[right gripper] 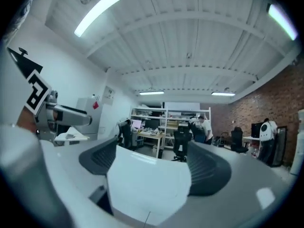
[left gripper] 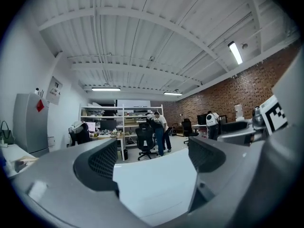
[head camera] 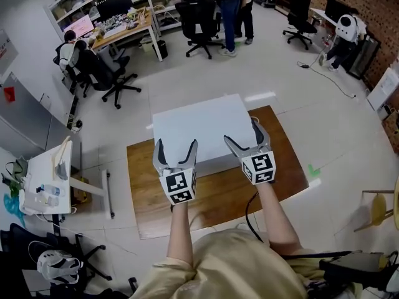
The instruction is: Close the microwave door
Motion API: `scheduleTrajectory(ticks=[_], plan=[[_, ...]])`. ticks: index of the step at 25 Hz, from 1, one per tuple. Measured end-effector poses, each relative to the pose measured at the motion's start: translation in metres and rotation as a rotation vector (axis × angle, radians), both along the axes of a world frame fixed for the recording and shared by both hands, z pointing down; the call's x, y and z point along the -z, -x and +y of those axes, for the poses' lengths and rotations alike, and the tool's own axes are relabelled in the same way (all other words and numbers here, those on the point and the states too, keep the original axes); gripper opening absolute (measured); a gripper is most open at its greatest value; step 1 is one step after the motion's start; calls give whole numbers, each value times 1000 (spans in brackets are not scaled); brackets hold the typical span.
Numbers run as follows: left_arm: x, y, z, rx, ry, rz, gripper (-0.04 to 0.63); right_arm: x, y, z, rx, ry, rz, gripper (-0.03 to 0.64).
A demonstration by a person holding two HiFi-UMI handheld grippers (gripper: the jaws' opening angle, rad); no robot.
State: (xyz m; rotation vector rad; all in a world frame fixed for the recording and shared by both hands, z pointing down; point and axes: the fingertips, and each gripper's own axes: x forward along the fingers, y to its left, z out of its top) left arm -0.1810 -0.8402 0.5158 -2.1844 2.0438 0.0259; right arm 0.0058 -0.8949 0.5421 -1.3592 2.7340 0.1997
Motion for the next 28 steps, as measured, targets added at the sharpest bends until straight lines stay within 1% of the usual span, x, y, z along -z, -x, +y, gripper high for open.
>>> scheduleTrajectory(ticks=[1,4,7,9,13,21,28], plan=[[0,2,2,9,1,5,472,9,-7,1,-28,-28,-17,470],[-12,1,7,31,11,2,472,15,-27,5,-113,-72,-30,479],[-22,-3,11,46,18,-15,472,5,-43,2,-182,-39,-19,479],[-24,-6,12,52,22,-23,472,-1,-51,-1,-209,-11,-21,479],[-24,-13,15,58,23,-43,472,-6,-59,-1,-219,5,-18,477],[-24,-25,19,45,31,-48,472,-6,-58,8,-206,17,22,472],[-33,-32,20,31,61,-51,472,-11,-67,10,-221,38,26,469]])
